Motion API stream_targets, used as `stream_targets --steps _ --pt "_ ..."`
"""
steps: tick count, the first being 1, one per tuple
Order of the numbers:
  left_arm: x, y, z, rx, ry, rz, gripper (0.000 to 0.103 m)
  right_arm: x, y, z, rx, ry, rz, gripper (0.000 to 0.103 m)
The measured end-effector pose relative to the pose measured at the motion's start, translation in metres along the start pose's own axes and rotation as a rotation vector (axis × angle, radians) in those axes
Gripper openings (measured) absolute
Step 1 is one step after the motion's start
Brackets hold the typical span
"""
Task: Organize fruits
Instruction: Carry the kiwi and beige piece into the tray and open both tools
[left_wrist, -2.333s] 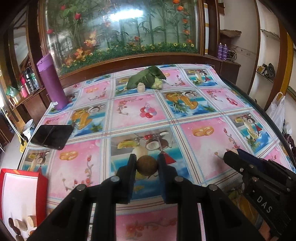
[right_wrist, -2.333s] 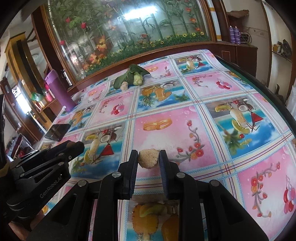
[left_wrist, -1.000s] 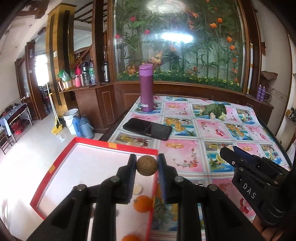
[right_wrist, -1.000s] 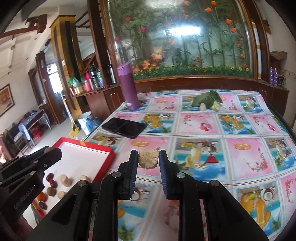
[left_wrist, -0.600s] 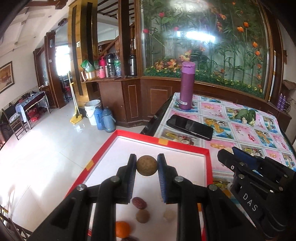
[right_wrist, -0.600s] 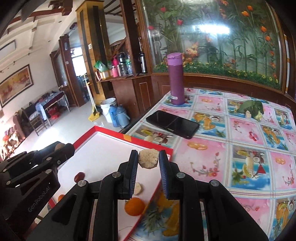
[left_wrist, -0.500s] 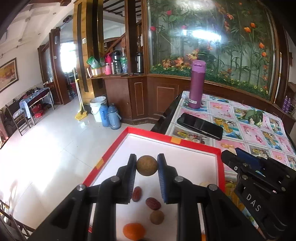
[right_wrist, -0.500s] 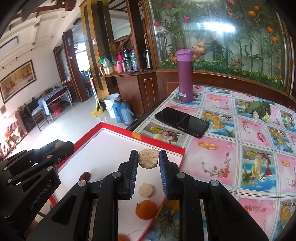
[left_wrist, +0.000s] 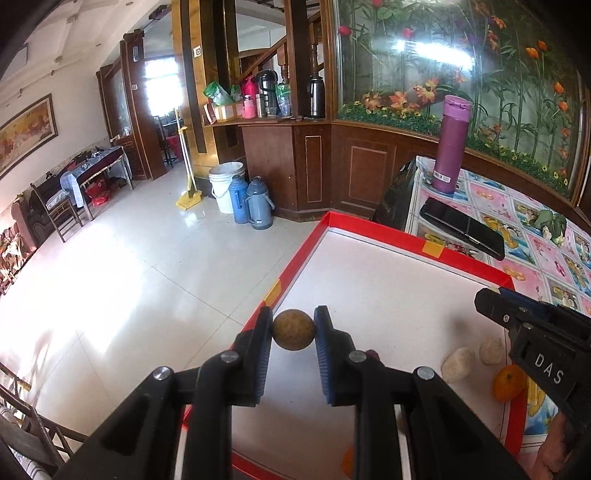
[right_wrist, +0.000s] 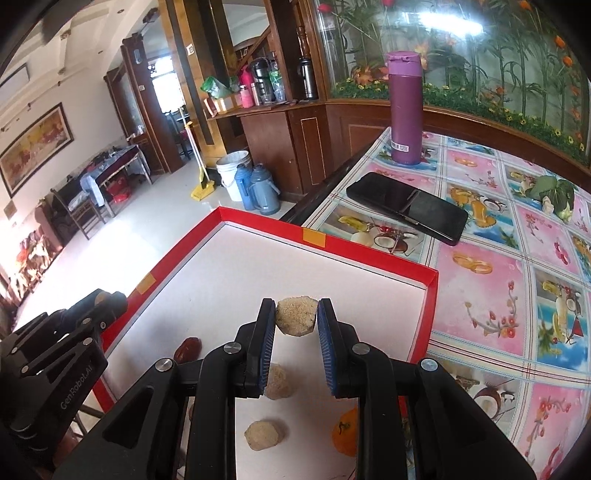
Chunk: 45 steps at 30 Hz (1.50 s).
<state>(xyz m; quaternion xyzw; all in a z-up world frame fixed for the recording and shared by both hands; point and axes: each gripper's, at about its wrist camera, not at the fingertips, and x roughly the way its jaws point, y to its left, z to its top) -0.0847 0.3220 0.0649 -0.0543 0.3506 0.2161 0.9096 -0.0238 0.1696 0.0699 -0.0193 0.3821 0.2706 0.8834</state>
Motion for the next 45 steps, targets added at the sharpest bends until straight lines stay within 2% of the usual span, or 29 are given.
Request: stream_targets --steps 11,20,30,36,45 --pt "0.024 0.018 -0.010 -0.029 0.133 -0.064 0.025 0.029 0.016 0.005 -0.020 0.102 0.019 0.022" --pt "0.037 0.013 -0.019 -0.015 0.195 -0.083 0.025 0.051 0.012 -0.002 0.001 0.189 0.019 0.022" --pt "0.035 0.003 -0.022 0.029 0.174 -0.025 0.025 0.052 0.010 -0.006 -0.007 0.194 0.013 0.023" --pt "0.032 -0.005 -0.023 0.049 0.171 -0.020 0.026 0.053 0.008 -0.004 0.003 0.196 0.024 0.023" --pt "0.028 0.000 -0.027 0.023 0.180 -0.008 0.055 0.039 -0.002 -0.009 0.043 0.164 0.060 0.024"
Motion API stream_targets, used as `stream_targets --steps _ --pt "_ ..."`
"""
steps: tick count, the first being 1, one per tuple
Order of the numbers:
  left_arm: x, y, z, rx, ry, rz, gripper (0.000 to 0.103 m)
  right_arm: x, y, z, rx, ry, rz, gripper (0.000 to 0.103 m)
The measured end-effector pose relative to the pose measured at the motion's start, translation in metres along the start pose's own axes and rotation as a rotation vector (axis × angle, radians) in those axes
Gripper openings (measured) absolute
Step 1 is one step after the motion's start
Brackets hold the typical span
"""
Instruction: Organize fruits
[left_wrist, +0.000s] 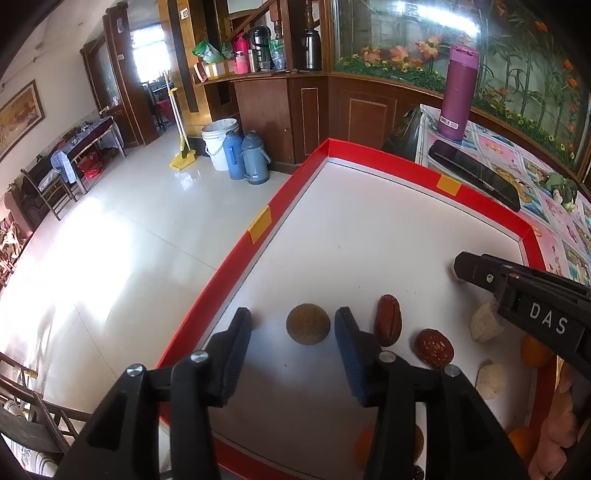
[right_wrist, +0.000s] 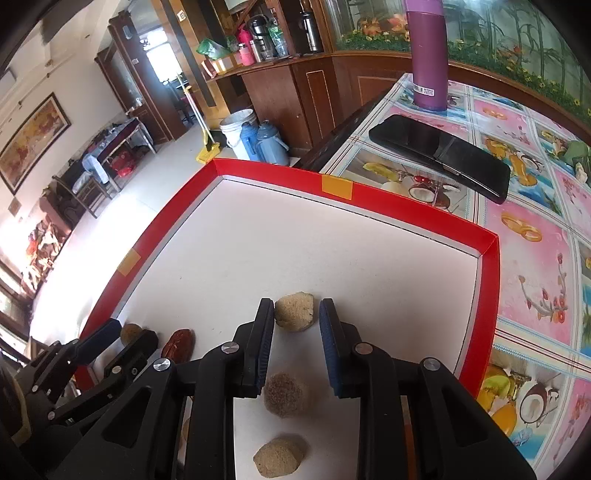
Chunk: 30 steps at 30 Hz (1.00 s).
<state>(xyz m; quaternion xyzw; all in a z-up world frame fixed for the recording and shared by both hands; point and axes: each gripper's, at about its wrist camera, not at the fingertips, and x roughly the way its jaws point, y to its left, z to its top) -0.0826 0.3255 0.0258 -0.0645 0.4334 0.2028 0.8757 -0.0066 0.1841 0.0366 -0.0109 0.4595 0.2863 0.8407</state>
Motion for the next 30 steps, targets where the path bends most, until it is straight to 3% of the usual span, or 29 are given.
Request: stream_targets --steps 7,22,24,30 --pt "-0.016 -0.002 -0.005 -0.014 -0.034 -0.009 0.077 -0.020 0.002 -0.006 -0.008 -0.037 -0.003 0.025" --pt "-0.056 -0.005 -0.026 -0.027 -0.107 0.006 0.095 -0.060 -0.003 -0.039 -0.004 -0.090 -0.028 0.026" --pt "-0.061 -0.006 -0.030 -0.025 -0.119 0.009 0.096 -0.064 -0.006 -0.045 -0.002 -0.093 -0.029 0.034" --pt "-0.073 -0.013 -0.040 0.008 -0.170 0.037 0.101 -0.082 -0.017 -0.070 -0.014 -0.151 -0.034 0.035"
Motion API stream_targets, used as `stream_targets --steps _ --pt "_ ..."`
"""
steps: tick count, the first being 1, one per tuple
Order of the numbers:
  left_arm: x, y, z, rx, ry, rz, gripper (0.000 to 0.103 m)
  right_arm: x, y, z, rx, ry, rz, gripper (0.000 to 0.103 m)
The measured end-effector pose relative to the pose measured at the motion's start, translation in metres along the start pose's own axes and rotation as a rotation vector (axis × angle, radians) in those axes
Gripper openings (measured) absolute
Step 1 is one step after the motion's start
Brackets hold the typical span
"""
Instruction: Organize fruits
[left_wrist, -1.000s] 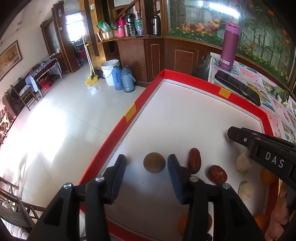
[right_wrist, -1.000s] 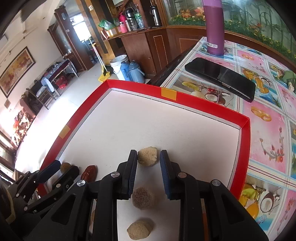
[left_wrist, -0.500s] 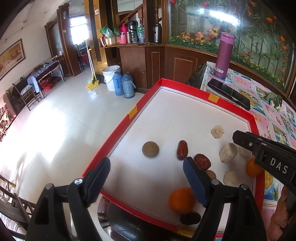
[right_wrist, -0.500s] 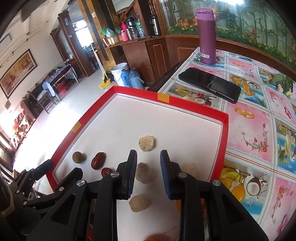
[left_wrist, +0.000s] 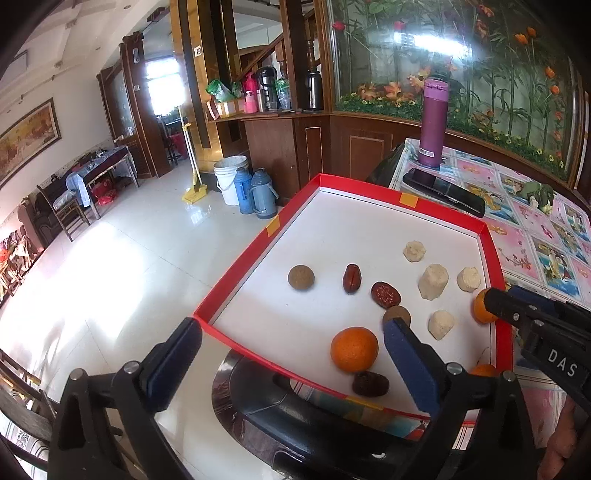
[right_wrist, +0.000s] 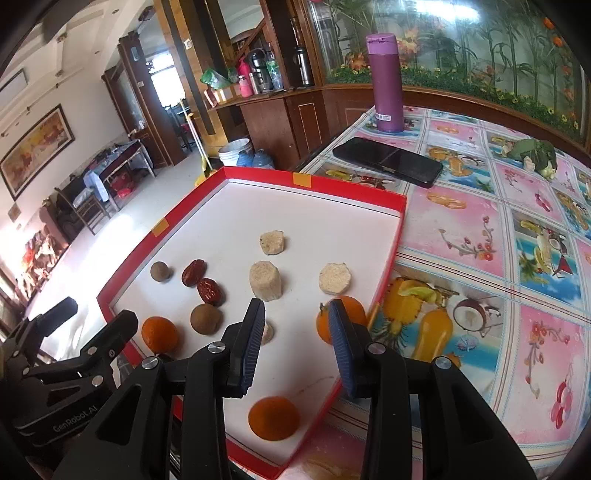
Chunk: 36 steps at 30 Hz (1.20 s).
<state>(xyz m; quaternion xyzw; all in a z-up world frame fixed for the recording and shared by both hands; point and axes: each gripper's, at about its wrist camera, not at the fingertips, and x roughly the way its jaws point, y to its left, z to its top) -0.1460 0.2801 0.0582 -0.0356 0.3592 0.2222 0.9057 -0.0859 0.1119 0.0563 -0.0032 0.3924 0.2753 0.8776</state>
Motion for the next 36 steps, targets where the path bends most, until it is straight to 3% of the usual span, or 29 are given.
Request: stream_targets --steps 10,11,14,15,24,36 --pt "-0.016 -0.013 0.009 0.055 -0.103 0.033 0.103 -0.015 -0.024 -0.013 -0.030 -0.073 0.002 0.035" --pt "-0.017 -0.014 0.011 0.058 -0.113 0.032 0.103 -0.015 -0.026 -0.013 -0.033 -0.082 0.008 0.037" --pt "-0.018 -0.016 0.018 0.062 -0.124 0.032 0.103 -0.017 -0.031 -0.012 -0.025 -0.137 0.020 0.061" --pt "-0.018 -0.016 0.019 0.063 -0.129 0.035 0.103 -0.017 -0.032 -0.011 -0.023 -0.145 0.026 0.063" --pt "-0.005 -0.018 0.029 0.075 -0.126 0.054 0.103 -0.023 -0.041 -0.009 0.021 -0.188 0.162 0.064" --pt "0.002 -0.013 0.028 0.092 -0.109 0.056 0.103 -0.026 -0.041 -0.007 0.038 -0.227 0.147 0.065"
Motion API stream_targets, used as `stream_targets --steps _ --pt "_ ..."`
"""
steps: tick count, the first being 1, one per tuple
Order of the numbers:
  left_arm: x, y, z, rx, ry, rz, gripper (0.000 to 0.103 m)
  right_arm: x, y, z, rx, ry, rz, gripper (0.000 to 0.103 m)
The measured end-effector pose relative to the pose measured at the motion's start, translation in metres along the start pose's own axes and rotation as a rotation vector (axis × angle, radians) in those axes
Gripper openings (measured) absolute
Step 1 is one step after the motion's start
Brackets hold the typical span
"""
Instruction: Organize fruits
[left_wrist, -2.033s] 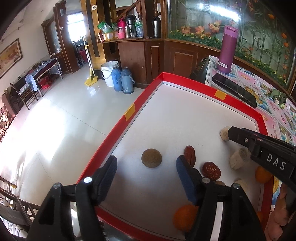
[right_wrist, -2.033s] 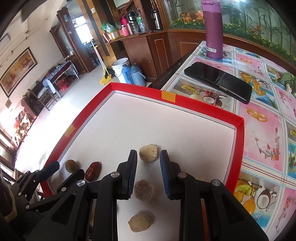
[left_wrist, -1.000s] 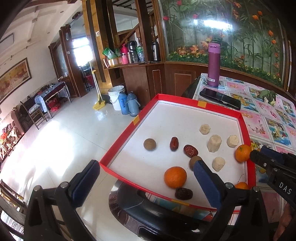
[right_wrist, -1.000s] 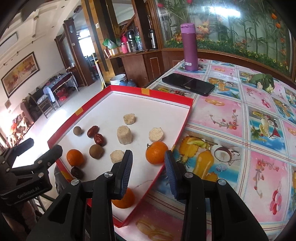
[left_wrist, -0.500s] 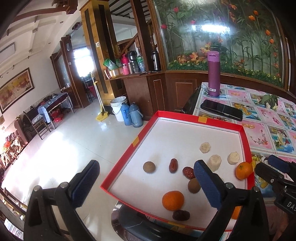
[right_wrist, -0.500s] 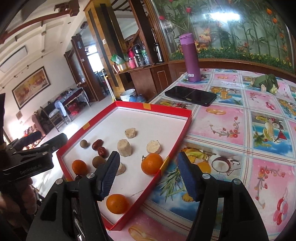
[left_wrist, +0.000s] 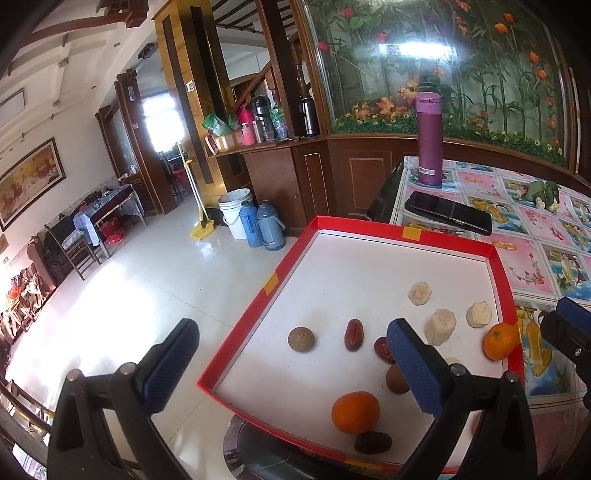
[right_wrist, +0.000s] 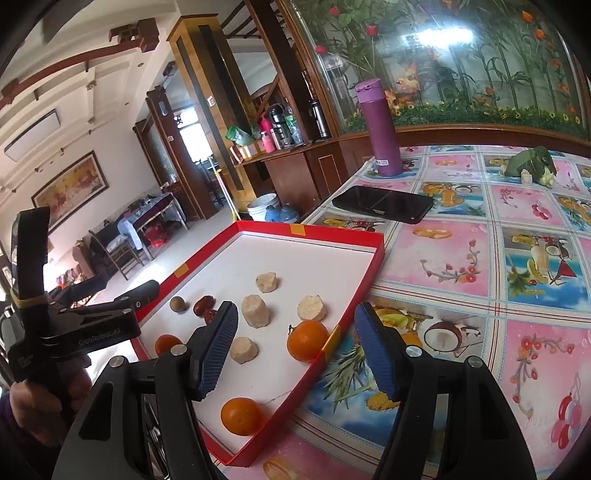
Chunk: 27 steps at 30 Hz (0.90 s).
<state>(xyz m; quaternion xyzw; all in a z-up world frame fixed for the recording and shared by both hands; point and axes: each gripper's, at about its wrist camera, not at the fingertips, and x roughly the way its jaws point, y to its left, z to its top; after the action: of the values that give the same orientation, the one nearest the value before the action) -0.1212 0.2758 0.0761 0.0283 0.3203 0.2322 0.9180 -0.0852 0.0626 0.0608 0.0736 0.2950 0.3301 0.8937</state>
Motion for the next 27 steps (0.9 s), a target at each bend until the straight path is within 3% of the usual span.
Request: stream_targets --steps 12,27 --pt "-0.006 0.007 -0.004 -0.011 0.010 -0.022 0.103 0.007 0.022 -0.003 -0.009 -0.033 -0.151 0.071" --pt "-0.024 0.026 -0.013 -0.036 -0.004 -0.001 0.103 -0.011 0.057 -0.006 -0.091 -0.064 -0.182 0.073"
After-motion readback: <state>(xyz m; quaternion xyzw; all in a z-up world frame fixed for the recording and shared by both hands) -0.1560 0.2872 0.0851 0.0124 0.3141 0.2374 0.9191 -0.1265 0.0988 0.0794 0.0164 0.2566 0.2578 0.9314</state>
